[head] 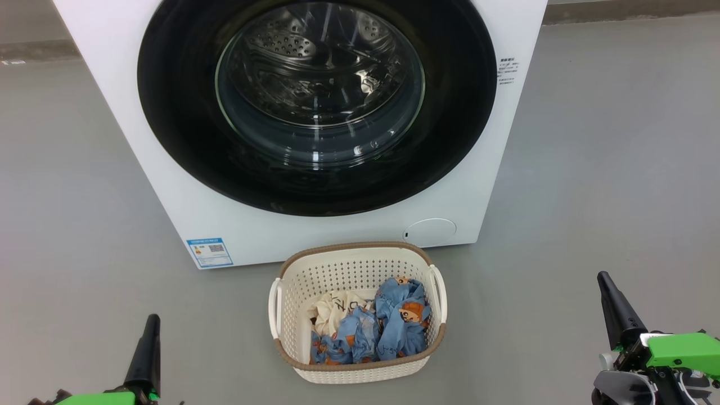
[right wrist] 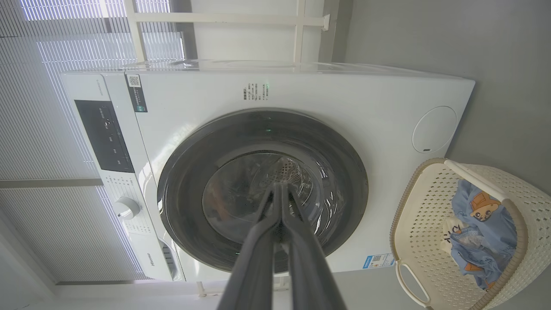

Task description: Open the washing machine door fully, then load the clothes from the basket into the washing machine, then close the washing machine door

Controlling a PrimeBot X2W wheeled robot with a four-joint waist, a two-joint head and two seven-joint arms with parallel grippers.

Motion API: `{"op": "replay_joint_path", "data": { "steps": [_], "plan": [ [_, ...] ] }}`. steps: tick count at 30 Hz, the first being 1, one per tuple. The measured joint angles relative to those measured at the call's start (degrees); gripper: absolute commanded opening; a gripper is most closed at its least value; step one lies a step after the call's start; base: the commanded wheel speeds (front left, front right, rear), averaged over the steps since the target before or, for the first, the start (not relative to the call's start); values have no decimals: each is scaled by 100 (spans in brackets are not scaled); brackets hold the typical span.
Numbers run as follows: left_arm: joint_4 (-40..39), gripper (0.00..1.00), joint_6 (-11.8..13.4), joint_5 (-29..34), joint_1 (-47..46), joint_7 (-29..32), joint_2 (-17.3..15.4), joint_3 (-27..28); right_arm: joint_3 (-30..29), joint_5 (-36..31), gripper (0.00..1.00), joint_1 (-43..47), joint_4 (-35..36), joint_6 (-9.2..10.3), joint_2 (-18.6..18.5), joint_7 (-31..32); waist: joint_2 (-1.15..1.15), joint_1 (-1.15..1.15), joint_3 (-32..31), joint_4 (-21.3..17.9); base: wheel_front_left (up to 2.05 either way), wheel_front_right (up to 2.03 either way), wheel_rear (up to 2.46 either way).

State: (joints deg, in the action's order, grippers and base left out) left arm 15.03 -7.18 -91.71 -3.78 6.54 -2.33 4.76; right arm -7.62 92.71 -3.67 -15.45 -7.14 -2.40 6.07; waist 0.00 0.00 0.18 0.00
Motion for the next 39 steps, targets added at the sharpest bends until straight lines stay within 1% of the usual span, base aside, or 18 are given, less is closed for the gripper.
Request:
{"op": "replay_joint_path", "data": {
  "steps": [12, 13, 18, 21, 25, 29, 39],
  "plan": [
    [0, 0, 0, 0, 0, 0, 0, 0, 0, 0, 0, 0, 0, 0, 0, 0, 0, 0, 0, 0, 0, 0, 0],
    [12, 100, 1, 1, 7, 0, 1, -1, 1, 1, 100, 6, -14, 0, 3, -2, 0, 0, 0, 0, 0, 0, 0],
    [245, 100, 2, 1, 188, 1, 74, -26, 12, 2, 100, 208, -285, 0, 99, -4, 0, 0, 1, 0, 0, 0, 0],
    [285, 100, 10, 1, 275, -1, 108, -46, 20, 2, 100, 299, -325, 1, 125, -18, 0, 1, 7, -1, 0, 0, 0],
    [276, 100, 10, 2, 274, -43, 108, -65, 36, 2, 100, 296, -272, 0, 125, -69, 0, 11, -3, -4, 0, 0, 0],
    [246, 100, 10, 12, 274, -103, 107, -90, 69, 2, 100, 295, -218, 0, 124, -121, 0, 2, 10, -6, 0, 0, 0],
    [86, 100, 10, 21, 256, -210, 91, -201, 169, 1, 100, 273, -42, 0, 119, -270, 0, 1, 38, -5, 0, 0, 0]
  ]
}}
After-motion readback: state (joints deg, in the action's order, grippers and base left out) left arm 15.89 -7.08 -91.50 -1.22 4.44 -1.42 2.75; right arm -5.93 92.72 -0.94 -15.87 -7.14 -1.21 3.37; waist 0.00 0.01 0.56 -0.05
